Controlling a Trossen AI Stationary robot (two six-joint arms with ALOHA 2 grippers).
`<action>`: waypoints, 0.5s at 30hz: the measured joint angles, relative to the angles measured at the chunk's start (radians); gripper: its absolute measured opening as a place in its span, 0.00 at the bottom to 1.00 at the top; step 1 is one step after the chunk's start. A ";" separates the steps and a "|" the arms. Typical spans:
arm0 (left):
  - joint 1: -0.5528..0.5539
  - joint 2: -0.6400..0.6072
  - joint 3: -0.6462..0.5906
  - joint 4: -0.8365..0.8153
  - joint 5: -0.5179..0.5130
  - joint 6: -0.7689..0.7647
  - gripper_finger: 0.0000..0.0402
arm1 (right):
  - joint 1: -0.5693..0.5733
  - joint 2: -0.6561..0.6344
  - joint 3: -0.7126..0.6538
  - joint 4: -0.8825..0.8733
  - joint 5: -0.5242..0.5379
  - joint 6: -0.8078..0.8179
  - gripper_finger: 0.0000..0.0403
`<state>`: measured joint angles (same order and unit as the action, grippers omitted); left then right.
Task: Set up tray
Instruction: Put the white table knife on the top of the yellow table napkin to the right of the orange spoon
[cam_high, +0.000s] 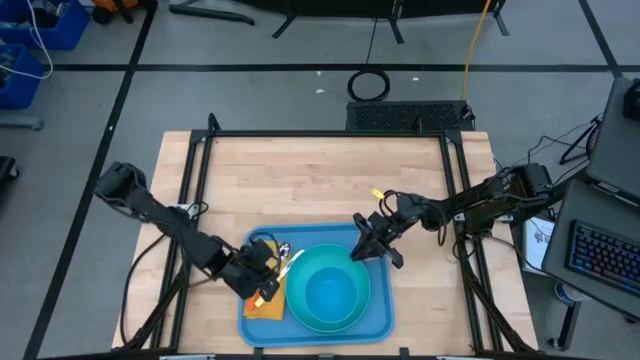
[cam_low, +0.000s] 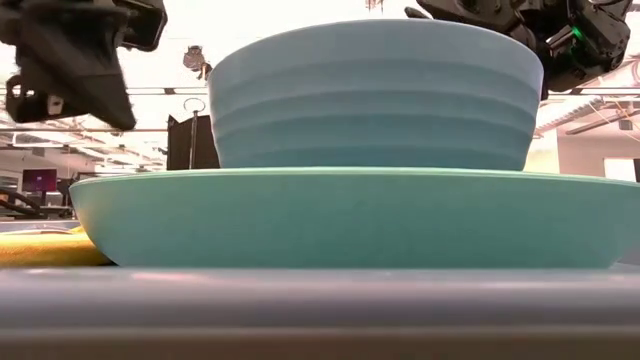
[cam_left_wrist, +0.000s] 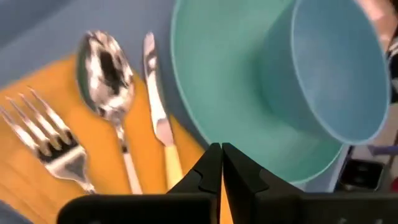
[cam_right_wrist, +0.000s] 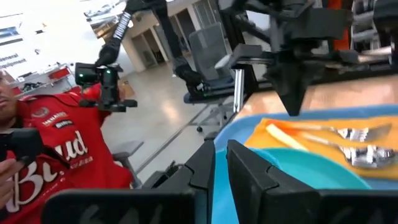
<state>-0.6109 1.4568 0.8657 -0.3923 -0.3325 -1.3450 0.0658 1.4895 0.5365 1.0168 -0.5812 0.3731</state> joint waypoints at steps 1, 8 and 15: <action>-0.011 0.016 0.008 -0.012 0.008 -0.003 0.03 | 0.000 0.000 0.000 -0.013 0.000 0.000 0.08; -0.027 0.138 0.030 -0.018 0.037 -0.033 0.04 | 0.003 0.000 0.000 -0.022 0.000 -0.027 0.08; -0.023 0.204 0.030 -0.016 0.106 -0.056 0.04 | 0.001 0.000 0.000 -0.019 0.001 -0.032 0.08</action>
<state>-0.6342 1.6609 0.8959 -0.4082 -0.2266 -1.4006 0.0666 1.4895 0.5365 0.9981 -0.5801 0.3410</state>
